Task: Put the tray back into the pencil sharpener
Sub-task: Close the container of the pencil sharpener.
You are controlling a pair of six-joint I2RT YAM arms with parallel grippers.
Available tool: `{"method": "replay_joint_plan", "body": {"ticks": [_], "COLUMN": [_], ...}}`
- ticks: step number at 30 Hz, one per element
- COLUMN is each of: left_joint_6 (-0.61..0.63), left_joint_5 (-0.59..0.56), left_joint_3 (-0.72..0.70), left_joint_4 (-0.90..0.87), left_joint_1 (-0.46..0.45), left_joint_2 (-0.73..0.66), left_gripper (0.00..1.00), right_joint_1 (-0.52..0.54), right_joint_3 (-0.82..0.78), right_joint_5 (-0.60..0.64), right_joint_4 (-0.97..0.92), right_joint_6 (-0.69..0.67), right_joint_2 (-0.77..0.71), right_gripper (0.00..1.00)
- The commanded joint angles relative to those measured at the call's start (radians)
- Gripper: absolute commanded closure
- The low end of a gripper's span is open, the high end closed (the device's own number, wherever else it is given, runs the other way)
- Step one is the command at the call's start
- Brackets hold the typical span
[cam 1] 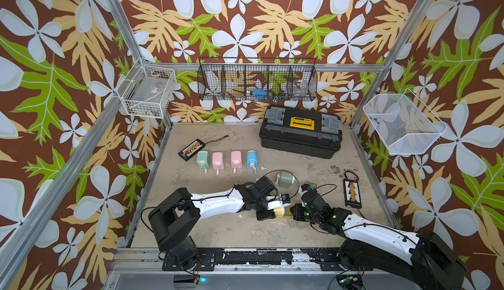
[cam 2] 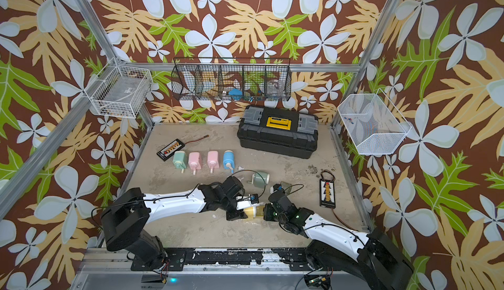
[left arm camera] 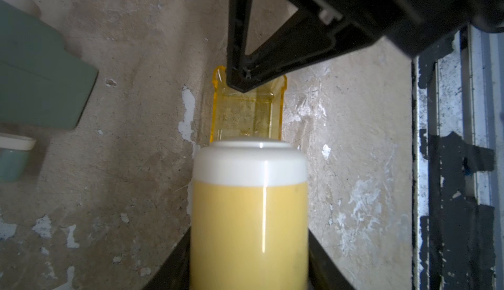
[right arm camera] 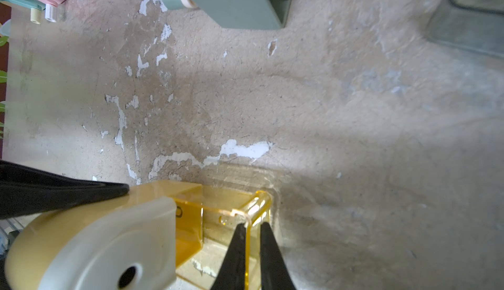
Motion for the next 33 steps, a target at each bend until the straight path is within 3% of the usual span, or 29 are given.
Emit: {"method": "replay_joint_plan", "body": {"ticks": [1, 10, 17, 22, 33], "left_joint_6": [0.002, 0.002, 0.004, 0.006, 0.007], "left_joint_5": [-0.031, -0.031, -0.038, -0.04, -0.039], "left_joint_3": [0.002, 0.004, -0.004, -0.005, -0.006], "left_joint_4": [-0.018, -0.014, -0.014, -0.009, 0.0], "left_joint_1": [0.0, 0.0, 0.0, 0.0, -0.001], "left_joint_2": [0.008, 0.014, 0.012, 0.014, 0.01], "left_gripper": [0.58, 0.58, 0.59, 0.6, 0.63], "right_joint_1": [0.01, 0.019, -0.005, -0.039, -0.047], "right_joint_3": [0.006, -0.032, -0.022, -0.052, -0.067], "right_joint_5": [-0.005, -0.13, -0.024, 0.063, -0.071], "right_joint_4": [0.033, 0.179, 0.016, -0.083, 0.099], "right_joint_6": [0.006, 0.017, -0.017, 0.015, -0.015], "right_joint_2": [0.019, -0.005, -0.14, -0.212, -0.094], "right_gripper": [0.87, 0.85, 0.78, 0.82, 0.86]}}
